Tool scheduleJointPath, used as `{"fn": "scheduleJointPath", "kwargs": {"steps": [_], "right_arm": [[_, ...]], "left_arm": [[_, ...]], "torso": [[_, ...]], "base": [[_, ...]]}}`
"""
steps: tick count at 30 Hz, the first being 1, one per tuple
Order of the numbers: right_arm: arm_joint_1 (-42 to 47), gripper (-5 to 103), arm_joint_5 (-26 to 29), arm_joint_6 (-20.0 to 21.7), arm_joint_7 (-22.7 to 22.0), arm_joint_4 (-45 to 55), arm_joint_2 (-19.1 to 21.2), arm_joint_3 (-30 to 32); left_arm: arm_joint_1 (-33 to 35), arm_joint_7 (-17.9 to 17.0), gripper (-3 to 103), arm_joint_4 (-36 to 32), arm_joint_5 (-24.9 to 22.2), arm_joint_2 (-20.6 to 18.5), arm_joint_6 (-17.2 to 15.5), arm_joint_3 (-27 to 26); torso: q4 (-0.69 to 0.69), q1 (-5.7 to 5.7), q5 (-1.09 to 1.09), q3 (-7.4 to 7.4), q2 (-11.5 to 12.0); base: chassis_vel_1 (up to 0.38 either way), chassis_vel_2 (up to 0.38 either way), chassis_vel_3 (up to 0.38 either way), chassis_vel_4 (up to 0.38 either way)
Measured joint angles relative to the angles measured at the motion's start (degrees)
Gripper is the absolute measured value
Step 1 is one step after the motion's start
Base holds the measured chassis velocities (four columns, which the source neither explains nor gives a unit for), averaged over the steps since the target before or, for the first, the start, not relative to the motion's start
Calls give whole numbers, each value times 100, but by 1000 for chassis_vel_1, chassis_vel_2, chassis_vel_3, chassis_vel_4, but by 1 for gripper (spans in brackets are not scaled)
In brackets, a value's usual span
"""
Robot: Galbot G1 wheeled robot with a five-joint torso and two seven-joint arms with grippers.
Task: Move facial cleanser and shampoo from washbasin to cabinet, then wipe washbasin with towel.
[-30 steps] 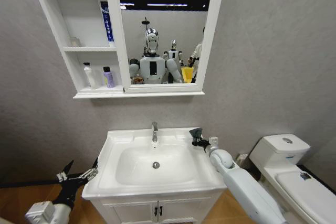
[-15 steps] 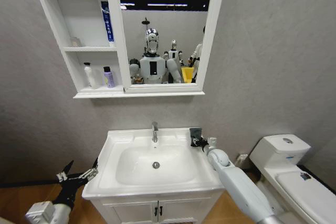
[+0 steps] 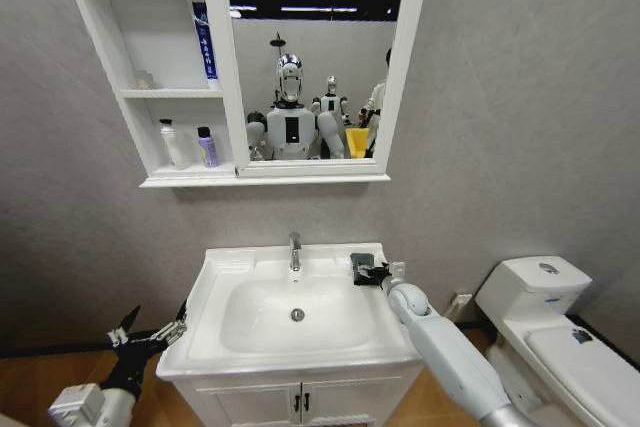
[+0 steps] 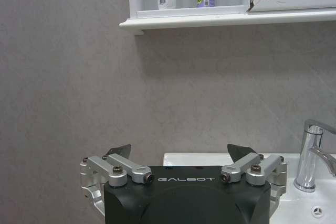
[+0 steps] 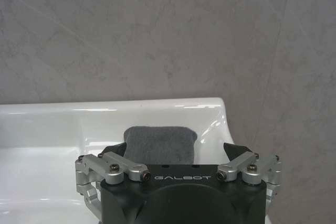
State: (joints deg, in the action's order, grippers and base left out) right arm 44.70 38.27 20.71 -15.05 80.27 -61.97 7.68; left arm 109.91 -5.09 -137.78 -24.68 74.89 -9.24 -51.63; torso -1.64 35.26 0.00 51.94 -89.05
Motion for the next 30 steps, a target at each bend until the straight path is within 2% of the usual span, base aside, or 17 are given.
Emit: {"fn": "scheduleJointPath", "kwargs": {"steps": [8,11,12,15,20,22,30], "right_arm": [[443,100,-694,-190,-181,806,353,187],[1075,100,-1024,-118,-314,1932,586,668],[1075,100,-1024,-118,-314,1932,586,668],[1876,100,-1043,110,-619,3070,682,1228],[2610,100,-1042,233,-863,3958,678,1499],[3190,100,-1086,361,-1050,4641,590,1591],[3732,100,-1457,384,-1104,5069,378,1624]], "left_arm": [[0,0,100,0,0,0,0,0],[0,0,100,0,0,0,1,0],[0,0,100,0,0,0,1,0],[0,0,100,0,0,0,1,0],[0,0,100,0,0,0,1,0],[0,0,100,0,0,0,1,0],[0,0,100,0,0,0,1,0]], "torso": [[-1,0,1,0,0],[-1,0,0,-1,-1],[-1,0,0,-1,-1],[-1,0,0,-1,-1],[-2,0,-2,-1,-1],[-2,-1,-1,-1,-1],[-1,-1,0,-1,-1]], "base": [[0,0,0,0],[0,0,0,0],[0,0,0,0],[0,0,0,0],[0,0,0,0],[0,0,0,0],[0,0,0,0]]}}
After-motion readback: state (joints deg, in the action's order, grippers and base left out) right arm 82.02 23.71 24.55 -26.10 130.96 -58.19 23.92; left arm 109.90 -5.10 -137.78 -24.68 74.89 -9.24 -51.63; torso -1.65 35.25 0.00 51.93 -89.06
